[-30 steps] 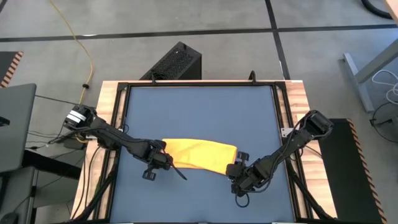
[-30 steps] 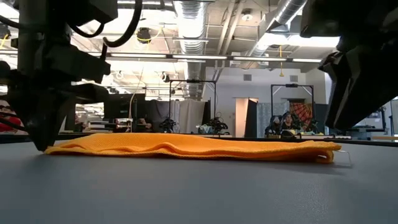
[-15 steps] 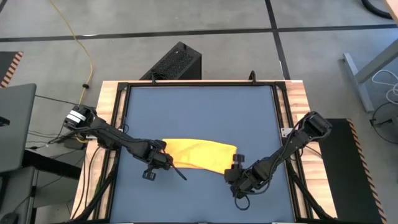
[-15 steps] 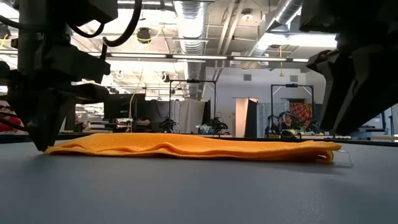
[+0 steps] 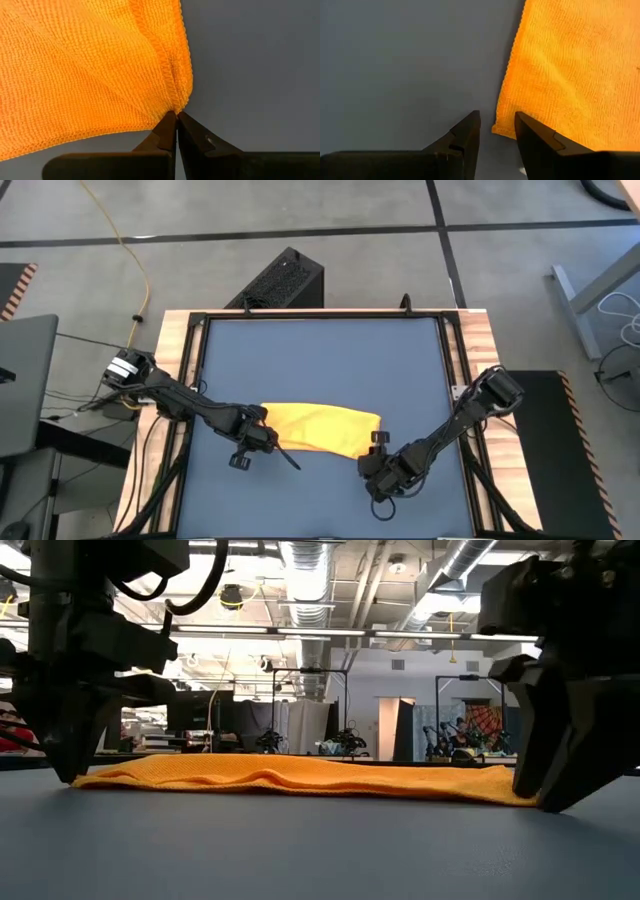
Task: Roll towel
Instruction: Fold the orange microfiber towel
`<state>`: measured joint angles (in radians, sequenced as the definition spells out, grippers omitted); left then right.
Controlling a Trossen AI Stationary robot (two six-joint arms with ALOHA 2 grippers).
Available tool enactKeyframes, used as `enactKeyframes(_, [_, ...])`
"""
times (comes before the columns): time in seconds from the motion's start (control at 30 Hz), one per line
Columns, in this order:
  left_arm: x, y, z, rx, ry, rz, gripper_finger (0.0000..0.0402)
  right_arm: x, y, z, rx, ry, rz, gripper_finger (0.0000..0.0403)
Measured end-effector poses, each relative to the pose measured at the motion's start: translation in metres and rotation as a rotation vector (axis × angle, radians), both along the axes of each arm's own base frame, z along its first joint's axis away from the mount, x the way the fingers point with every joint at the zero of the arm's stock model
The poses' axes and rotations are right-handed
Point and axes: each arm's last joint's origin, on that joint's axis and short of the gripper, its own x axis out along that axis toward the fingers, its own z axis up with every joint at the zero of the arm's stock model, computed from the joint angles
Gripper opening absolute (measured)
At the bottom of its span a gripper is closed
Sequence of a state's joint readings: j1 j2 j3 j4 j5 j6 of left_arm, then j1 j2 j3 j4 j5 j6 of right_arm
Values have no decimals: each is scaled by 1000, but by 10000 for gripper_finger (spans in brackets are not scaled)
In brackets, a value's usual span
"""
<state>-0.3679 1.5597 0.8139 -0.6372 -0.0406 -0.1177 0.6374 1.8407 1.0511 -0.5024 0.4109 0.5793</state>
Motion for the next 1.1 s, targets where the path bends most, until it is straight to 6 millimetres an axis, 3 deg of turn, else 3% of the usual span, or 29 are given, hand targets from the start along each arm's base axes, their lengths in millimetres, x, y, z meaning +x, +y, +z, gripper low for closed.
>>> enactKeyframes(0.27, [0,0,0,1,0,-4,0,0,-4,-6,-18,13,-71,128])
enactKeyframes(0.5, [0,0,0,2,0,-8,0,-1,-6,-5,-26,21,-73,22])
enactKeyframes(0.57, [0,0,0,2,0,-8,0,-1,-6,-2,-22,16,-74,14])
enactKeyframes(0.7, [0,0,0,2,1,-8,0,-7,-11,11,-25,12,-77,18])
enactKeyframes(0.97, [-2,1,0,2,20,-9,0,-27,-28,58,-47,-13,-90,9])
enactKeyframes(1.1, [-2,1,0,5,27,-9,0,-29,-35,66,-44,-24,-118,9])
